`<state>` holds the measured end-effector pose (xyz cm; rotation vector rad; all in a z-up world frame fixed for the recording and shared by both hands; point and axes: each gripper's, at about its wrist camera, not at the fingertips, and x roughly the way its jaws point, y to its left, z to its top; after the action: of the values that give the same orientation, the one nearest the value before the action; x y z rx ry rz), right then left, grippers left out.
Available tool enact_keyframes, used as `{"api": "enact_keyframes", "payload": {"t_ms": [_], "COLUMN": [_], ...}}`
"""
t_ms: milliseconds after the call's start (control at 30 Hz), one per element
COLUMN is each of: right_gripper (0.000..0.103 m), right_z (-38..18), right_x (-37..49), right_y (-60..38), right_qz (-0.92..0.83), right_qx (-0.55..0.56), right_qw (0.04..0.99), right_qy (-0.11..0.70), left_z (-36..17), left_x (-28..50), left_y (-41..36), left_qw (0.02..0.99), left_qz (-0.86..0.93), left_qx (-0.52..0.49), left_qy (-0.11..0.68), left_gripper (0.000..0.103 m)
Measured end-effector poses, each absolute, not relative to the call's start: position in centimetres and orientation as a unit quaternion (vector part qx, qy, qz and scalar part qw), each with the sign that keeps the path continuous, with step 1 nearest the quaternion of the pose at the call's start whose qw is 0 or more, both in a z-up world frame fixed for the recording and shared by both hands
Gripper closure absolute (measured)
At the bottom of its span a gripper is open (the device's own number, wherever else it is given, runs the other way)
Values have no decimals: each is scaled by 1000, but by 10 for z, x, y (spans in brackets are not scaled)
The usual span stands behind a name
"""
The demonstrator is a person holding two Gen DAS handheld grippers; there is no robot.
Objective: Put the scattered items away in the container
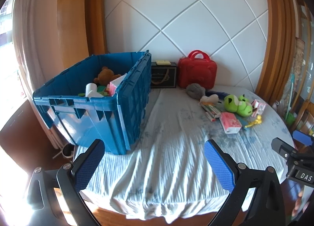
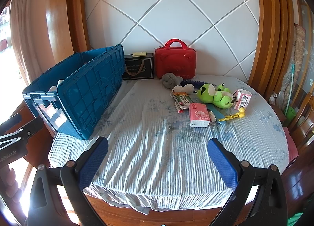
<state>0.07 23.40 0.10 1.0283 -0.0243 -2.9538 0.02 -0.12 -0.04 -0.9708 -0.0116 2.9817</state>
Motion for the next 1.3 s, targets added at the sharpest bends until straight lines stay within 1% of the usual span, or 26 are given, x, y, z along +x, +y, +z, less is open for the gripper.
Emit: {"api": "enact_keyframes", "payload": {"t_ms": [167, 300, 533, 1300], "right_gripper": [0, 0, 0, 0], "right_z": [2, 2, 3, -1], "right_x": [1, 2, 3, 5], "right_y": [235, 237, 239, 252], "right_qz": [-944, -944, -944, -943], "right_qx": [329, 329, 330, 333], "right_qw": [7, 7, 7, 7], "right_qy": [-9, -10, -12, -14], "left_z": [-2, -2, 2, -2], "left_x": [1, 3, 2, 4], "left_y": [-8, 0, 4, 8], "left_qw": [8, -4, 2, 8], "left_qz": [952, 952, 955, 954], "left_qx": [-306, -305, -297, -301], "left_qy": [-13, 10, 17, 0], "left_gripper": [1, 1, 1, 1]}}
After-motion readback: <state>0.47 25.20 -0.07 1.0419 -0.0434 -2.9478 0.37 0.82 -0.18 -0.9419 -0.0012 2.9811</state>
